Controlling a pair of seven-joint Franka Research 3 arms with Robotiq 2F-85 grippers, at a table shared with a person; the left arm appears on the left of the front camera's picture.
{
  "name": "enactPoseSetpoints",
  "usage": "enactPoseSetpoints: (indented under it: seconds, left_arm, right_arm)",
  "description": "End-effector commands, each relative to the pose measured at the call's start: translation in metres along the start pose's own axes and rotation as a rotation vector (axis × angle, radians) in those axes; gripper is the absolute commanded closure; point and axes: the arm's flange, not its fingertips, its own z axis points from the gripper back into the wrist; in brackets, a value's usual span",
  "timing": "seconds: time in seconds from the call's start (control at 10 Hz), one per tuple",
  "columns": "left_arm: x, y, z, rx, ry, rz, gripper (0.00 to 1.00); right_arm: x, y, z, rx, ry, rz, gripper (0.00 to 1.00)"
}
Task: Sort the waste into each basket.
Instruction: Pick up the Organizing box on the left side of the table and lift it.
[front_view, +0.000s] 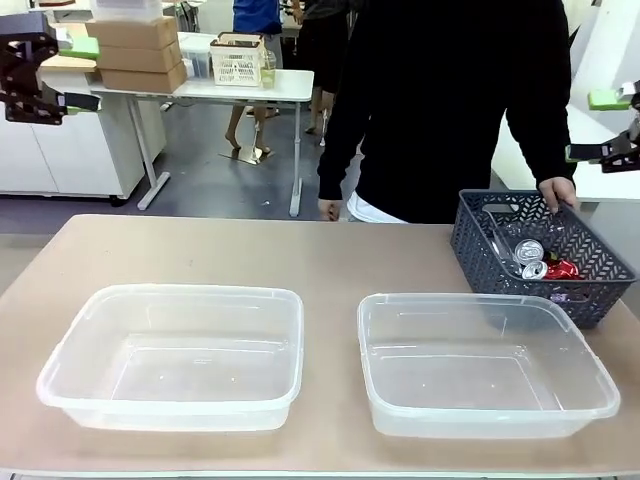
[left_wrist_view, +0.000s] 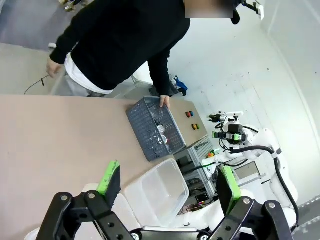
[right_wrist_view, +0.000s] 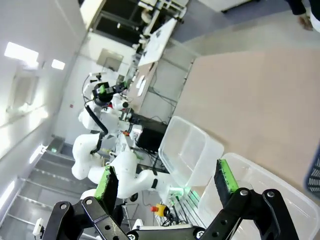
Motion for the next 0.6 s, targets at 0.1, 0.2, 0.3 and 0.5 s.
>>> enactPoseSetpoints:
  seconds: [0.1,0.2,0.3,0.5]
  left_arm:
    - [-0.017,-0.022,-0.011,0.405,0.446,-0.212,0.00]
    - [-0.034,-0.029,-0.003,0.616,0.697,-0.351,0.00]
    - [-0.056,-0.037,0.012,0.786,0.885,-0.406,0.00]
    - [-0.093,-0.050,0.026,0.850,1.028,-0.409,0.00]
  right_arm:
    - [0.002,0.043,-0.081,-0.017,0.273,0.022,0.00]
    - [-0.003,0.066,-0.136,-0.116,0.365,-0.005,0.00]
    - [-0.022,0.085,-0.203,-0.291,0.438,0.049,0.00]
    - [-0.080,0.106,-0.292,-0.360,0.765,0.174,0.00]
